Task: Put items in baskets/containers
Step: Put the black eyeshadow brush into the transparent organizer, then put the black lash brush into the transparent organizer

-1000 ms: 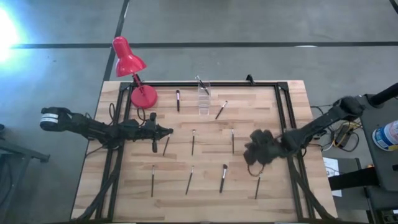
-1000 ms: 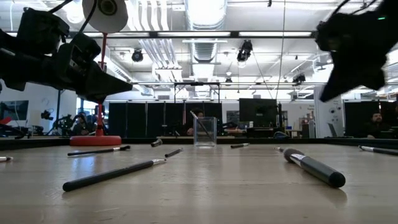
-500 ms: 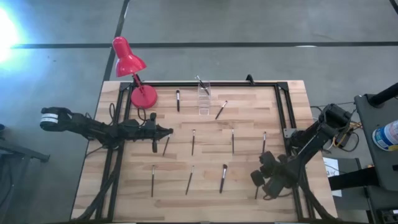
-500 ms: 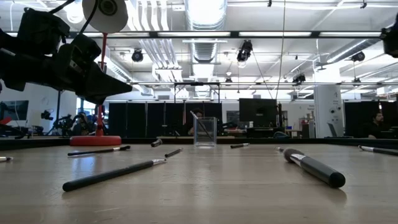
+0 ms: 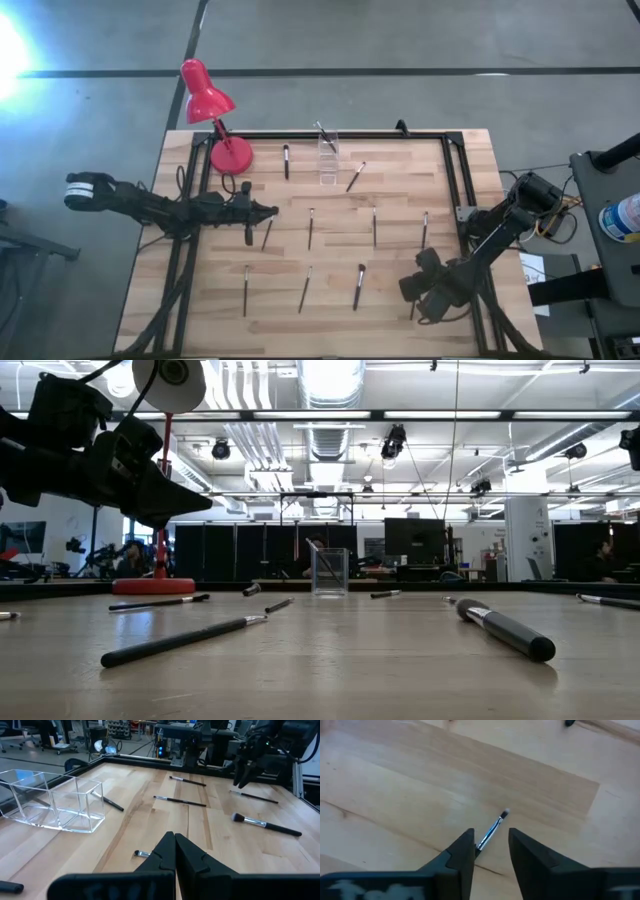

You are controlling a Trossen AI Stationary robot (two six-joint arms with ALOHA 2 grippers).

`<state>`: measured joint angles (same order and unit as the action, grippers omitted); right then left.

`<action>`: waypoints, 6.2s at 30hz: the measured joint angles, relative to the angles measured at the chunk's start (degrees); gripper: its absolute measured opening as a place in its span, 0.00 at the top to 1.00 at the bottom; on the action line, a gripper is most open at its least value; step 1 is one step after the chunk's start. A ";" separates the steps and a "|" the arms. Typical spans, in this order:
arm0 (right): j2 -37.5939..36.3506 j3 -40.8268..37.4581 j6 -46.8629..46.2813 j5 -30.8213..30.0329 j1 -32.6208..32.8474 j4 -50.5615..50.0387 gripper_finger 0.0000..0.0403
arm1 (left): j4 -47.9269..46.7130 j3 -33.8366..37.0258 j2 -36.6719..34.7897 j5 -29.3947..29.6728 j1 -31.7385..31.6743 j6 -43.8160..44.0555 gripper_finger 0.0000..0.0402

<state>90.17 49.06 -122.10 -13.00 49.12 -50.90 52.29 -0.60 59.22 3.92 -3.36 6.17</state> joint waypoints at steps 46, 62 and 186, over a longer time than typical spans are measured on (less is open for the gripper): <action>-3.77 -3.77 16.33 -6.31 -1.63 6.36 0.97 | -0.04 0.00 0.00 0.00 0.02 0.09 1.00; -13.73 -2.01 62.54 -21.78 -13.60 20.44 0.97 | -0.16 0.00 0.07 -0.02 0.02 0.35 1.00; 11.70 19.75 126.68 17.70 -79.73 48.80 0.97 | 0.06 -0.18 1.22 0.04 0.04 1.37 1.00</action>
<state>101.87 68.81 4.58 4.70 -30.61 -2.10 52.35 -0.78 60.45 3.96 -3.31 7.54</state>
